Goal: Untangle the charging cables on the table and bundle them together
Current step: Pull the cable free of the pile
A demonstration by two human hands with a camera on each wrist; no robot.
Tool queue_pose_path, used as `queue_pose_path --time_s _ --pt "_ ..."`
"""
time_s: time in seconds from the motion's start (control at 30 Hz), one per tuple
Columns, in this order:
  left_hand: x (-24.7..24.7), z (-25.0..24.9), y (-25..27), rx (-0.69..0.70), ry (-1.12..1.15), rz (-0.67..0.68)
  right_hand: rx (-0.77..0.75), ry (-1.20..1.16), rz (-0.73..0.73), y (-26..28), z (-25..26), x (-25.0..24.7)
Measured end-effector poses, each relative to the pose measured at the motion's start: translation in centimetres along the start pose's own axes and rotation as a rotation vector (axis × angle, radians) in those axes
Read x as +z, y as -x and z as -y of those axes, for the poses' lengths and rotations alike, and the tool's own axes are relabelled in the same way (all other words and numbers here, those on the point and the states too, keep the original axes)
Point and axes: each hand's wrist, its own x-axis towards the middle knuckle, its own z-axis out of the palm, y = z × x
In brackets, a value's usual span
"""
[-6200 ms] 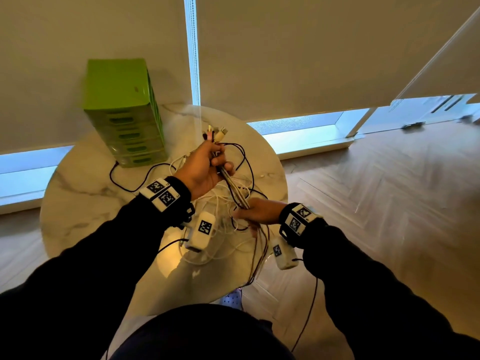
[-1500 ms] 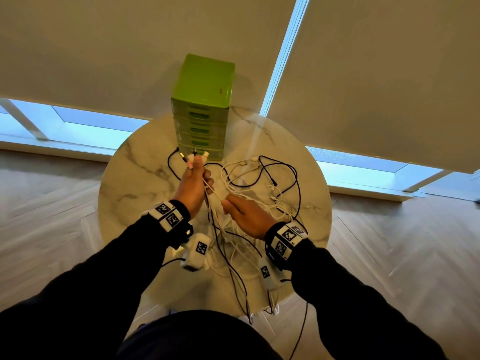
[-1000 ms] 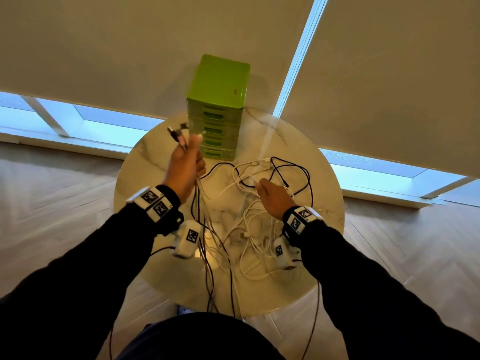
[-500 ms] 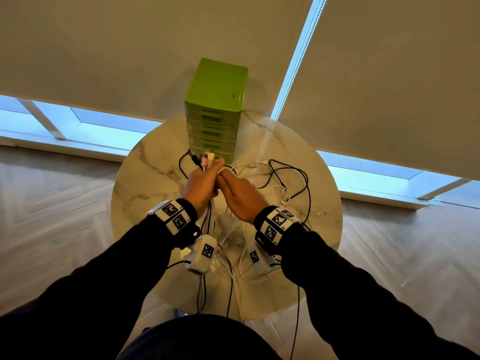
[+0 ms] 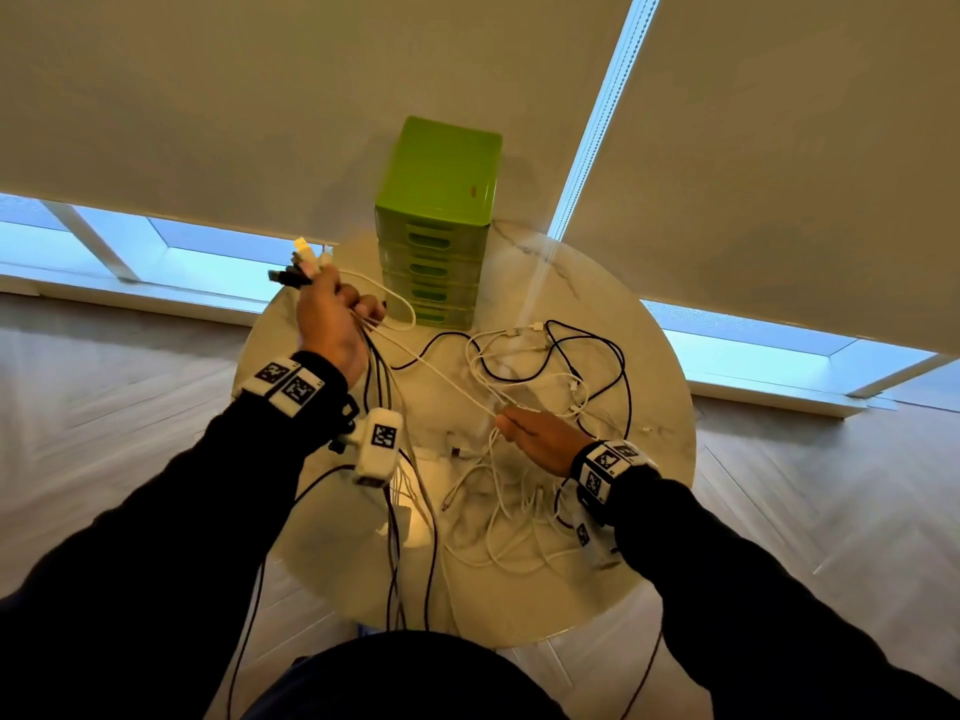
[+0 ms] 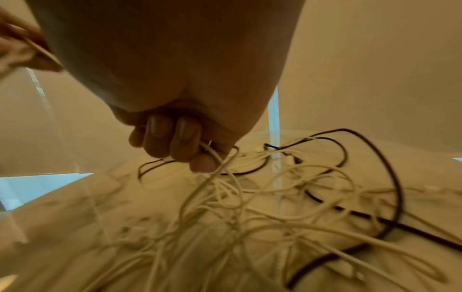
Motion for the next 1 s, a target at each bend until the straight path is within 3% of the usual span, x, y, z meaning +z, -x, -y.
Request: queue_pose_path --time_s 0.1,0.23,0.33,0.5,0.67,0.8,1.0 --pt "0.2 -1.0 0.3 0.078 -0.102 0.096 0.122 0.045 -0.025 -0.9 -1.7 -0.9" --pt "0.2 2.0 2.2 0.18 -0.411 0.304 0.135 -0.006 -0.255 -2.9 0.7 -2.6" --pt "-0.4 5.4 2.9 0.121 -0.634 0.378 0.016 -0.126 -0.377 -3.7 4.9 -2.8" --pt "0.6 6.4 4.3 -0.048 -0.734 0.349 -0.136 -0.188 -0.336 -3.1 9.2 -1.6" --pt "0.0 6.4 3.7 -0.083 -0.744 0.35 -0.246 -0.106 -0.343 -2.7 8.7 -1.4" --pt "-0.1 6.9 3.7 -0.079 -0.704 0.342 -0.271 -0.086 -0.265 -2.3 8.5 -1.3" --pt "1.0 4.1 3.5 -0.059 -0.296 0.177 -0.235 -0.161 -0.145 -1.1 5.3 0.0"
